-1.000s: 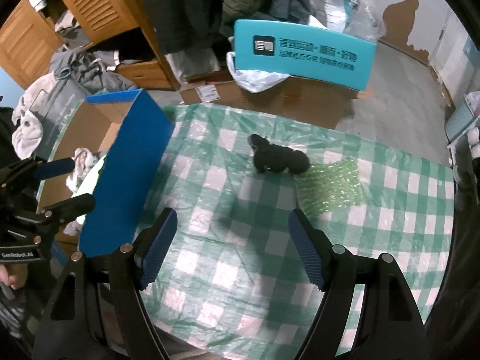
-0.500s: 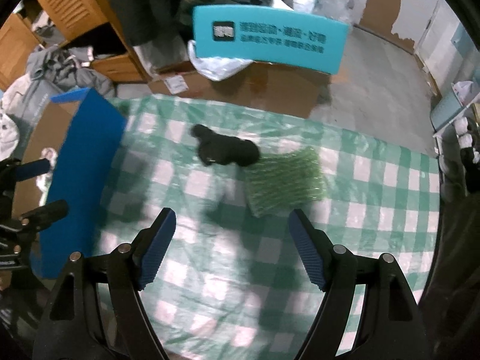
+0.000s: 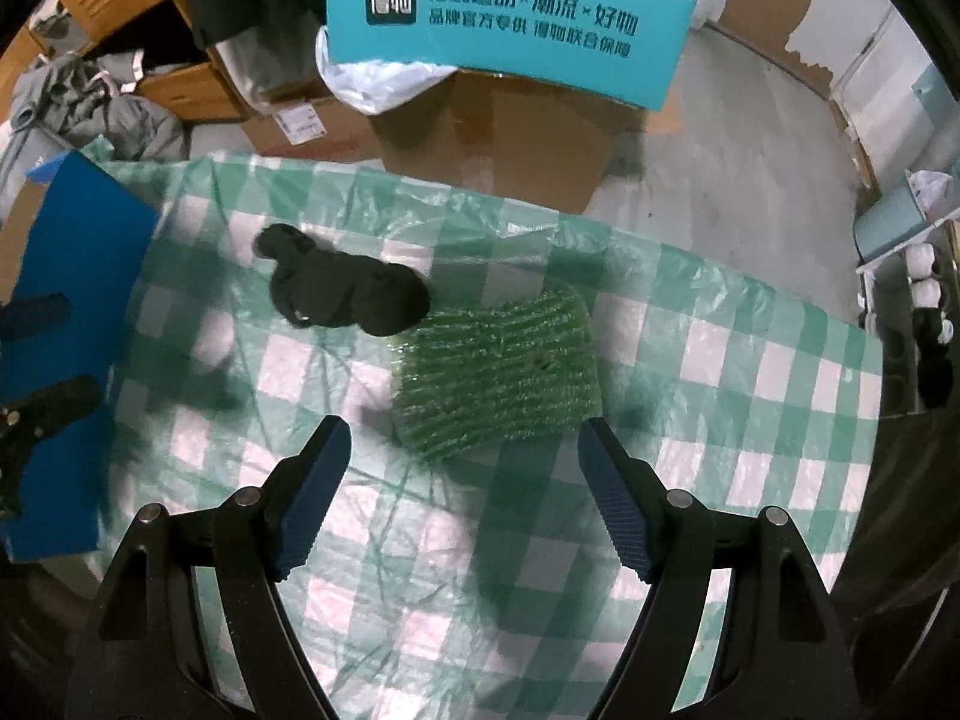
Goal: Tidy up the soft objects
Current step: 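Grasp the black glove with the left tool while the right tool grasps the green mesh scrubber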
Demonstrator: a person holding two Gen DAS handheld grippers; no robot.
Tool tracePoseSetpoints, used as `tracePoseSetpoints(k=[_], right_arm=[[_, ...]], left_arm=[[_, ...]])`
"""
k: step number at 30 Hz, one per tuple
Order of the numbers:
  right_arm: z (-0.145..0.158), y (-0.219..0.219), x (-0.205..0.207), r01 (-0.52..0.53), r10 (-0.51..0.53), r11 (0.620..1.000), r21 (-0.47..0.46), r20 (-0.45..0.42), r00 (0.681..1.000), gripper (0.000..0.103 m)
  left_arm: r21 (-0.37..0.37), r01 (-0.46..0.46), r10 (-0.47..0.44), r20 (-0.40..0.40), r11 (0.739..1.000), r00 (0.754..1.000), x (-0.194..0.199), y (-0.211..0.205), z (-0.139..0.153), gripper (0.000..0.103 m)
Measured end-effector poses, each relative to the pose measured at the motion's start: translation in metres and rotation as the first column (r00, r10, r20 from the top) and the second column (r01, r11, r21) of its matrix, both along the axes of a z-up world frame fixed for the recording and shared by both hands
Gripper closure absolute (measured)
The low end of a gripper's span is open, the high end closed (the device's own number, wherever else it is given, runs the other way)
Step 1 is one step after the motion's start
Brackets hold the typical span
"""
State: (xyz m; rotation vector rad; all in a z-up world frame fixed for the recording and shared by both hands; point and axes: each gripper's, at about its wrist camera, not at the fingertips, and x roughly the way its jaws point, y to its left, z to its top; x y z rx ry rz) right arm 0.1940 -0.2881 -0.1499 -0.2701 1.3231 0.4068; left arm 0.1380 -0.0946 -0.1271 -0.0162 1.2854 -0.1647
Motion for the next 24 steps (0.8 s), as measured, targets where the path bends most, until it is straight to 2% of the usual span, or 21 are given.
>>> tracePoseSetpoints(k=[8,12,24], right_arm=[[-0.021,-0.002,0.014,-0.006,0.006,0.999,-0.043,-0.013,1.000,0.025],[-0.031,-0.002,0.017,-0.012,0.011,0.999,-0.043,-0.025,1.000,0.025],[-0.054,0.002,0.030,0.008,-0.010,0.997,-0.079,-0.019,1.000,0.025]], left_arm=[[0.037,0.133,-0.133,0.001,0.990,0.991,0.020,-0.029,-0.019,0.023],[0.075,0.142,-0.144,0.023,0.987,0.989,0.029,-0.036,-0.026,0.023],[0.084,0.220,-0.223,0.033,0.972,0.974,0.050,-0.052,-0.035,0.023]])
